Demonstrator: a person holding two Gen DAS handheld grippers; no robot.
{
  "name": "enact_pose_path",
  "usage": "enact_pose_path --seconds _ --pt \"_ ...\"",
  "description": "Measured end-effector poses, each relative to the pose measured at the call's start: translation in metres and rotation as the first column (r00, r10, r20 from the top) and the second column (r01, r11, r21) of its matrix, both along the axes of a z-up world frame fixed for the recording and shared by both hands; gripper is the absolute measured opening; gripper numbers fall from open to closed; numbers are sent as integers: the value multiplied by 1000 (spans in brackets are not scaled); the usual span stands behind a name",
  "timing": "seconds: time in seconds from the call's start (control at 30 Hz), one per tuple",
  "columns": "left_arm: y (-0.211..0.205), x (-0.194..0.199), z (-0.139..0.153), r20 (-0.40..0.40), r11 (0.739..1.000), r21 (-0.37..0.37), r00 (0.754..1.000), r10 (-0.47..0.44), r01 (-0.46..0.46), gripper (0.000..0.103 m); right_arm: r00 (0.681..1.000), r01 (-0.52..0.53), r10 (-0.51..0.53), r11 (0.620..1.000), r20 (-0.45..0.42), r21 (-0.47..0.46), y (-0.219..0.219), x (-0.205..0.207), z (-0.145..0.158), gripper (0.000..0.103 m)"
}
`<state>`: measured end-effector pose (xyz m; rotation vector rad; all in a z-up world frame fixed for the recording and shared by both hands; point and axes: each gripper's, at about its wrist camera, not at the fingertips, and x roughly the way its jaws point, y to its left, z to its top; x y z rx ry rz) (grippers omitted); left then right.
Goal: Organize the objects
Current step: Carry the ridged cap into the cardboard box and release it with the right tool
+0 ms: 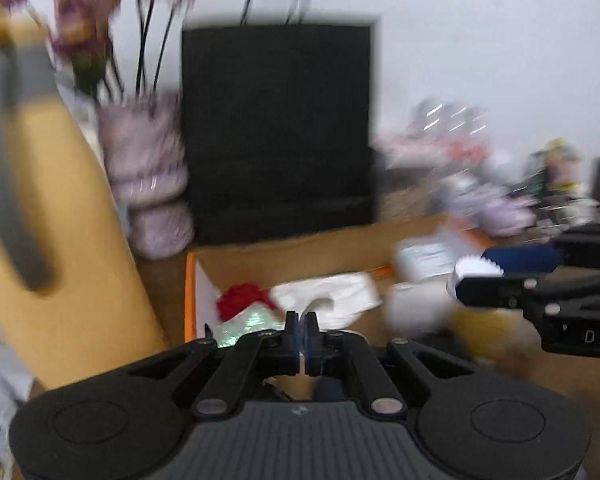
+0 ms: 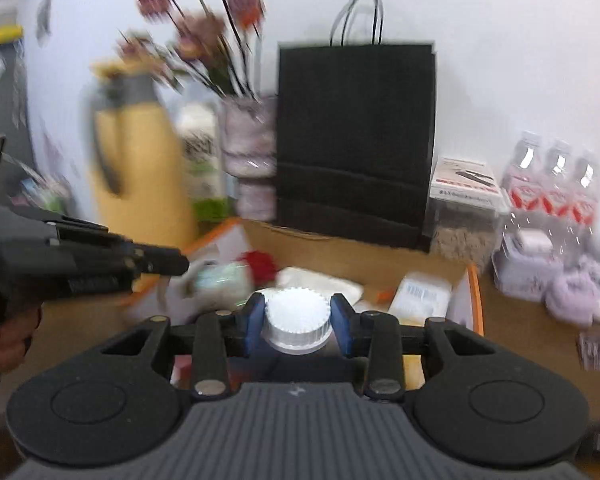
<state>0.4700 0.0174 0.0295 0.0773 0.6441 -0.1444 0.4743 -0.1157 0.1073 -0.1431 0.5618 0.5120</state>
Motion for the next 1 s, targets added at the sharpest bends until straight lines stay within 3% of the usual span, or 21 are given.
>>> enact_pose_path --seconds 0.07,0.1,0.13,0.2,0.33,0.4,0.53,0.67,0.77,0.9,1.0 --pt "3 29 -20 -87 999 -33 996 8 -11 3 996 20 -20 1000 -87 -3 13 42 -18 37" --pt "5 39 -28 -114 999 -45 993 10 -15 10 991 23 -25 1000 -131 -16 20 59 -29 37" --pt "7 44 -33 -123 998 -53 992 17 -23 12 986 25 -28 999 -166 -22 24 71 -38 37" --pt "12 45 -37 -118 997 -74 993 19 -28 27 976 42 -48 999 -212 -34 29 85 -52 43" --pt "14 38 -29 -92 996 -84 995 -28 21 38 978 85 -79 996 -191 26 19 82 -49 63" --pt "12 33 -17 -53 997 -75 998 -31 27 45 984 95 -89 995 -157 31 14 75 -37 63" --pt "15 15 13 -3 995 -96 1000 -2 2 50 992 87 -86 996 -90 15 6 57 -8 69" --pt "7 -27 43 76 998 -55 997 19 -14 52 996 79 -79 997 -29 16 -7 19 22 73" --pt "1 -88 57 146 998 -62 989 3 7 66 998 66 -66 996 1 55 -28 -33 32 80" --pt "-12 -182 51 231 997 -52 972 -42 56 80 999 42 -43 995 11 87 -53 -116 12 92" --pt "-20 -245 36 212 995 -91 977 -31 51 82 995 97 -94 989 -29 108 -72 -177 -13 93"
